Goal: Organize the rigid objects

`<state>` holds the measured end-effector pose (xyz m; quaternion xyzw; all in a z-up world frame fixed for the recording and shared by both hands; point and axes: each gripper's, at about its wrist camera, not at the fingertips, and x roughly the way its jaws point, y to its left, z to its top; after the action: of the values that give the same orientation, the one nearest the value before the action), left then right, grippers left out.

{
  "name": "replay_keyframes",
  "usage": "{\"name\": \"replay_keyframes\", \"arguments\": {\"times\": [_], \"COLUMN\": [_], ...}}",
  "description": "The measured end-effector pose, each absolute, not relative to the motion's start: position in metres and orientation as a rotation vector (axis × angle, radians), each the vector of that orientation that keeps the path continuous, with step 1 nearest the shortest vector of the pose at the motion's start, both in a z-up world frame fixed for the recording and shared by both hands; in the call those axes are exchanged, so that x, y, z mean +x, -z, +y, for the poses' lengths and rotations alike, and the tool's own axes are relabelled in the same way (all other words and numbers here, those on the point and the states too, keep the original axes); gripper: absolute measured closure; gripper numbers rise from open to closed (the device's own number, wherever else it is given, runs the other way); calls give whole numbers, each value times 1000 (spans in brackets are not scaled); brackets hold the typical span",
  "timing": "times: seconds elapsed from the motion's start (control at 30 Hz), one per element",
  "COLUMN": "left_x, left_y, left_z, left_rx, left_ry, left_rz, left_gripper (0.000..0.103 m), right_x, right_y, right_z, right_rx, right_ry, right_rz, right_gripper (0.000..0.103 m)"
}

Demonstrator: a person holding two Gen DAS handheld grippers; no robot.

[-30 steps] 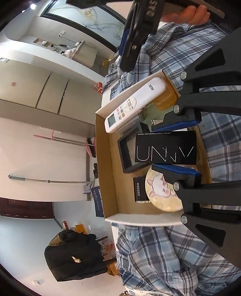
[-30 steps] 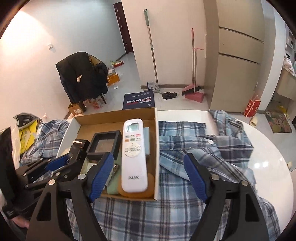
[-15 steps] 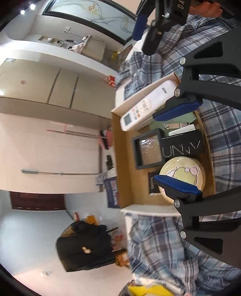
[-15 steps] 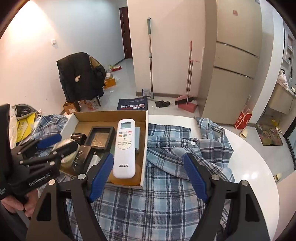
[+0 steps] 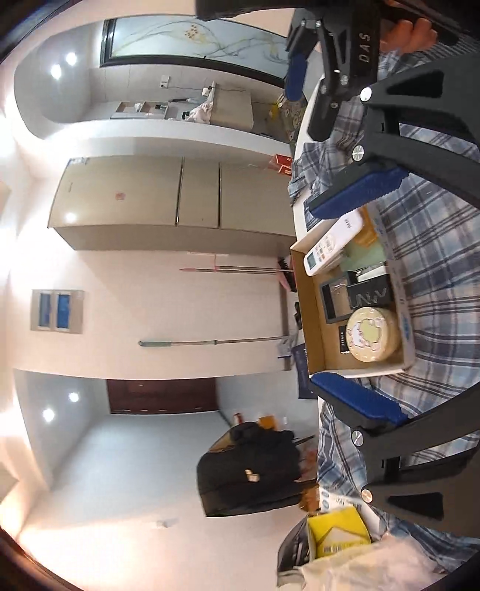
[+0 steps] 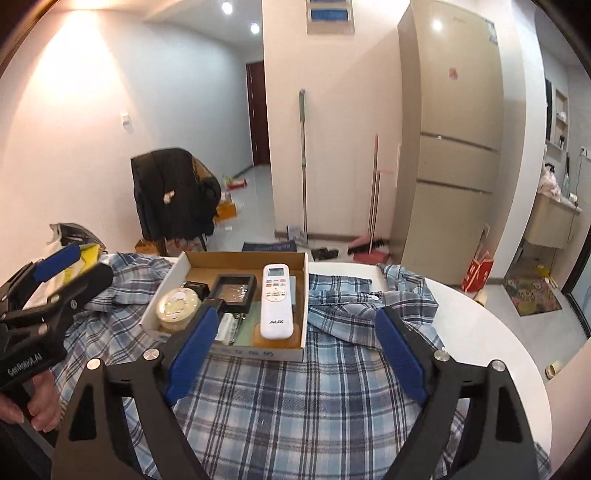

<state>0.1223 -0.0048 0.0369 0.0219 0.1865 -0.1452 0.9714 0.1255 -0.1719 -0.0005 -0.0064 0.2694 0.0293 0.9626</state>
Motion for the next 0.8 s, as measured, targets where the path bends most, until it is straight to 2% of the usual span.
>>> {"name": "replay_keyframes", "arguments": {"times": [0.23, 0.3, 0.37, 0.43, 0.5, 0.8], "left_x": [67, 57, 48, 43, 43, 39], "left_y": [-37, -36, -33, -28, -22, 15], "left_z": [8, 15, 22, 25, 27, 31], "left_rx": [45, 11, -8, -12, -3, -7], "left_ry": [242, 247, 236, 217, 209, 198], "left_rz": [257, 240, 220, 203, 210, 189], "left_gripper": [15, 11, 0, 0, 0, 0], "right_x": [81, 71, 62, 53, 44, 33], "right_y": [1, 2, 4, 8, 12, 38], "right_z": [-163, -160, -159, -159, -157, -152], "right_rx": [-10, -28, -35, -31, -44, -67], "right_ry": [-29, -18, -15, 30, 60, 84], "right_rz": [453, 422, 386, 327, 257, 133], "right_gripper": [16, 16, 16, 14, 5, 4]}}
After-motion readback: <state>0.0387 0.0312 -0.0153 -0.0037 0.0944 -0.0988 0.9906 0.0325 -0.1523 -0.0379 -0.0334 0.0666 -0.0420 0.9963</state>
